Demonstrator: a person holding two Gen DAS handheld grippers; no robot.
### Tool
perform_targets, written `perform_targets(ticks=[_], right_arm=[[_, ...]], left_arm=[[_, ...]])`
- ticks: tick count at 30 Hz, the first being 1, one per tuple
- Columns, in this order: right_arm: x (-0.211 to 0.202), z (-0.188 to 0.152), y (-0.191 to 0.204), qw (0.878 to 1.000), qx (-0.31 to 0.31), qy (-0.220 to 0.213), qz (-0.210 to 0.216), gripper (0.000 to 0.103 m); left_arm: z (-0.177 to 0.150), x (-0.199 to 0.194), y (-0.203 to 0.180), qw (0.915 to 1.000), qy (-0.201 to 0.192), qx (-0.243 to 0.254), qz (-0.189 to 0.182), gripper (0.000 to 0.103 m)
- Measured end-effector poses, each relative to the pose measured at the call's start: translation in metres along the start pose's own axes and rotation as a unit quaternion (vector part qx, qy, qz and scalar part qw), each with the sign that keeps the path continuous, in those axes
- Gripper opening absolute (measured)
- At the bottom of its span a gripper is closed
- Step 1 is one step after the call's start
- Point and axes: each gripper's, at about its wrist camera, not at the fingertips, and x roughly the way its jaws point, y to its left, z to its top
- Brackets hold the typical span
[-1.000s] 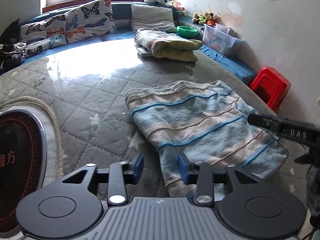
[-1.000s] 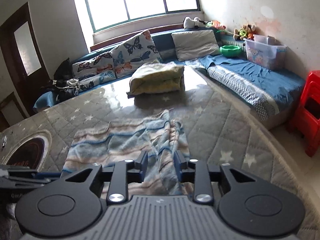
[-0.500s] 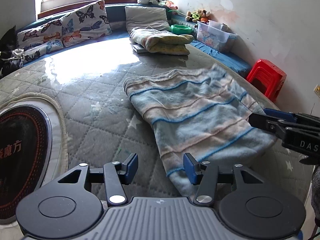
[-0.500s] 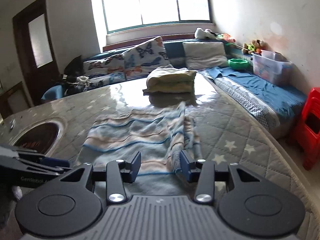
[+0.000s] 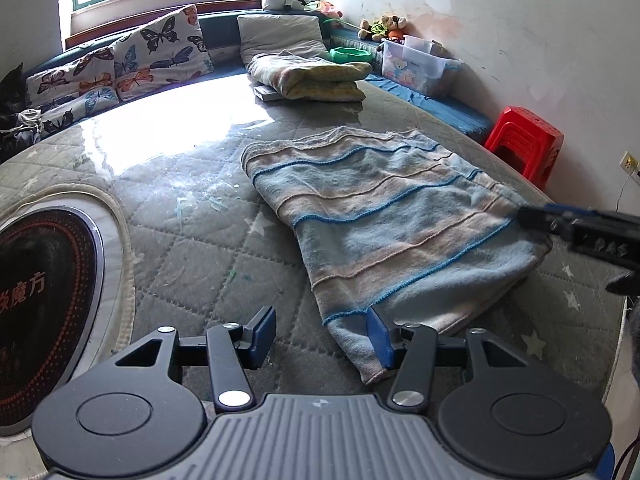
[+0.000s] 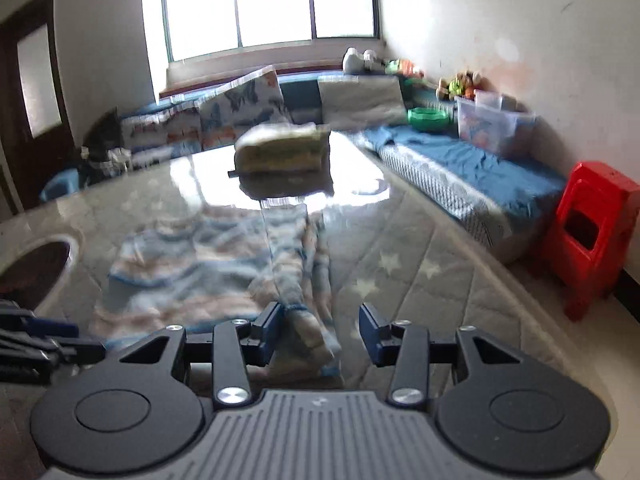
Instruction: Fold towel
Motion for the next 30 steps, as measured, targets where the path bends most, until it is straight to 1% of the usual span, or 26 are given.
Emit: perform_targets(ticks=[3, 6, 7, 8, 9, 10, 11, 16, 18, 22, 30], right_arm=[[-0.001, 0.004, 0.008, 0.999, -0.008, -0.005, 0.044, 0.043], [0.009, 0.004, 0.017, 0.997, -0.015, 0.004, 0.071, 0.043], [0.015, 0.004, 0.017, 0.997, -0.013, 0.011, 0.074, 0.042], [0.021, 0.003, 0.013, 0.997, -0.002, 0.022, 0.072, 0.041], [0.027, 0.002, 0.009, 0.997, 0.010, 0.034, 0.070, 0.037], [0.031, 0.001, 0.002, 0.996, 0.032, 0.040, 0.072, 0.030], [0.034, -0.001, -0.006, 0.995, 0.055, 0.044, 0.075, 0.030], [0.046, 0.015, 0.003, 0.996, 0.032, 0.042, 0.074, 0.032], [0.051, 0.021, 0.008, 0.996, 0.021, 0.042, 0.074, 0.036], [0.061, 0.034, 0.016, 0.996, -0.001, 0.040, 0.074, 0.036], [0.094, 0.047, 0.022, 0.997, -0.008, 0.057, 0.043, 0.036]], left_arm=[[-0.001, 0.000, 0.000, 1.0000, 0.000, 0.000, 0.000, 0.054], [-0.001, 0.000, 0.000, 1.0000, -0.001, 0.000, 0.000, 0.054], [-0.001, 0.000, 0.000, 1.0000, -0.001, 0.000, 0.000, 0.054], [-0.001, -0.001, 0.000, 1.0000, -0.001, 0.000, -0.001, 0.055], [-0.001, -0.001, 0.001, 1.0000, -0.001, -0.001, -0.001, 0.056], [-0.001, -0.001, 0.002, 1.0000, 0.000, -0.001, -0.002, 0.056], [-0.002, -0.001, 0.002, 1.0000, 0.000, -0.001, -0.003, 0.056], [0.001, -0.001, 0.003, 1.0000, -0.002, -0.003, -0.002, 0.057], [0.002, -0.001, 0.004, 1.0000, -0.003, -0.003, -0.001, 0.057], [0.001, 0.001, 0.005, 1.0000, 0.001, -0.002, -0.003, 0.057], [0.002, 0.003, 0.007, 0.9999, 0.004, 0.002, -0.009, 0.058]])
